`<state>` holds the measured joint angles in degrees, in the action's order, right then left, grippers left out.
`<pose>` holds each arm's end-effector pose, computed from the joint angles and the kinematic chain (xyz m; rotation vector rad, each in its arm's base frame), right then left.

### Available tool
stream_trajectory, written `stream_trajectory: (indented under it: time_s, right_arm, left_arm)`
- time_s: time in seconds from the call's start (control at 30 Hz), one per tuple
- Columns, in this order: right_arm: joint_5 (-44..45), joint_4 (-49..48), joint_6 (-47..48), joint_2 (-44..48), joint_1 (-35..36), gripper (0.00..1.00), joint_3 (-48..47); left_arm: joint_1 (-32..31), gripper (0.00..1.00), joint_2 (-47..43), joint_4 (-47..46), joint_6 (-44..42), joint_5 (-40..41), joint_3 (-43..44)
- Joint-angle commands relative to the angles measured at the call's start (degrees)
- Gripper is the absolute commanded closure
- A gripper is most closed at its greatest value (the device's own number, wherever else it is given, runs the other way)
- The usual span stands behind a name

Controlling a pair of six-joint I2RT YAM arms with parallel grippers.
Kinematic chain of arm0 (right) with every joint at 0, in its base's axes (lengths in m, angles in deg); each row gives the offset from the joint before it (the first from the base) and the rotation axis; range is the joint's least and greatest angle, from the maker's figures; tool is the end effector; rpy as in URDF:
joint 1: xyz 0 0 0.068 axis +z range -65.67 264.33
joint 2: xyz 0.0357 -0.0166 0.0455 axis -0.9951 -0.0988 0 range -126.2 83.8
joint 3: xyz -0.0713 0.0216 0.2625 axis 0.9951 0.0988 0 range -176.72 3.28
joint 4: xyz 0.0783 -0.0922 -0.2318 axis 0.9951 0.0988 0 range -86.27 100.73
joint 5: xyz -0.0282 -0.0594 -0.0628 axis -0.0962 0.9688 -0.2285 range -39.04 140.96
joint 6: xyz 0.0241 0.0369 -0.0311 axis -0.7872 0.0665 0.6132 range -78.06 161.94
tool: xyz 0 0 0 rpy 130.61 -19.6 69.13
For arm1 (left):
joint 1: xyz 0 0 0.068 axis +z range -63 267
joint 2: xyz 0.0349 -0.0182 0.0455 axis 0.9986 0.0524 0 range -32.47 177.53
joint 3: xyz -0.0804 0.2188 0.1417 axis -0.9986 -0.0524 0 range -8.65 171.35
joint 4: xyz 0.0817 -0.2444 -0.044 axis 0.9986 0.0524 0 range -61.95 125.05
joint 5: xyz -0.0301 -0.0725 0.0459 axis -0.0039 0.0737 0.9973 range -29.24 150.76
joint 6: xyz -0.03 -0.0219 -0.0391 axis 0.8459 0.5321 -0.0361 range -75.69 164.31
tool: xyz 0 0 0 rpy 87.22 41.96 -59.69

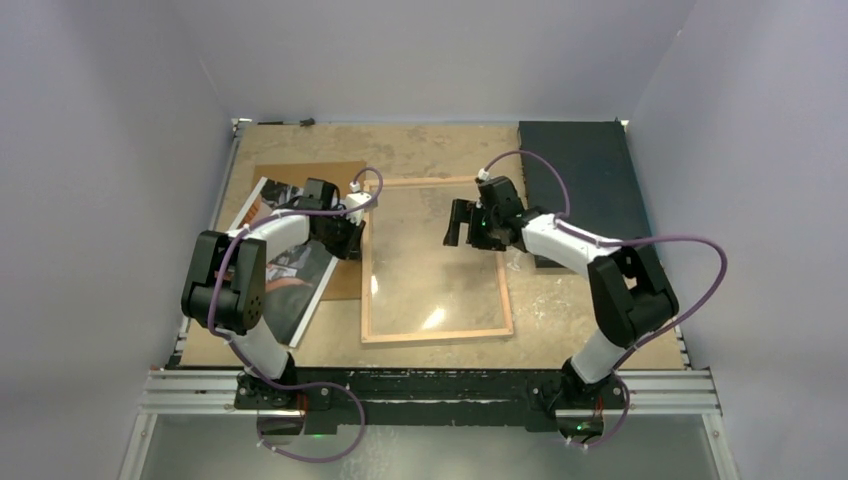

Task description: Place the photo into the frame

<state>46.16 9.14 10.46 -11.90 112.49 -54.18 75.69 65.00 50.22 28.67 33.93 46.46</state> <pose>0.3116 0.1701 0.1961 0.0266 2.4121 0.6011 0.3119 -0.0788 0.1591 0.7479 2.5150 -0.6023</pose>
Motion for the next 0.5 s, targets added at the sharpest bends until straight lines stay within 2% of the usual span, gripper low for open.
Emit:
stream_trajectory:
  time_s: [0.0,0.1,0.2,0.47]
  right_arm:
    - [-2.8,9.3,-0.2,6.9,-0.1,0.01,-8.3]
    - [2.7,12.2,0.3,8.7,-0.3,0.01,-8.9]
    - [6.2,12.7,0.4,9.2,-1.2,0.01,-5.6]
    - [11.6,6.6,-2.0,9.5,-2.0,0.01,3.9]
  left_arm:
    - [-0.1,0.91,-1.3,4.8,-0.9,0.2,2.1]
    - [0.5,0.88,-2.5,6.3,-1.1,0.0,3.2]
    - [0.6,0.87,-3.3,6.7,-1.3,-0.2,3.3]
    - [0.5,0.89,-1.0,4.2,-0.4,0.3,1.6]
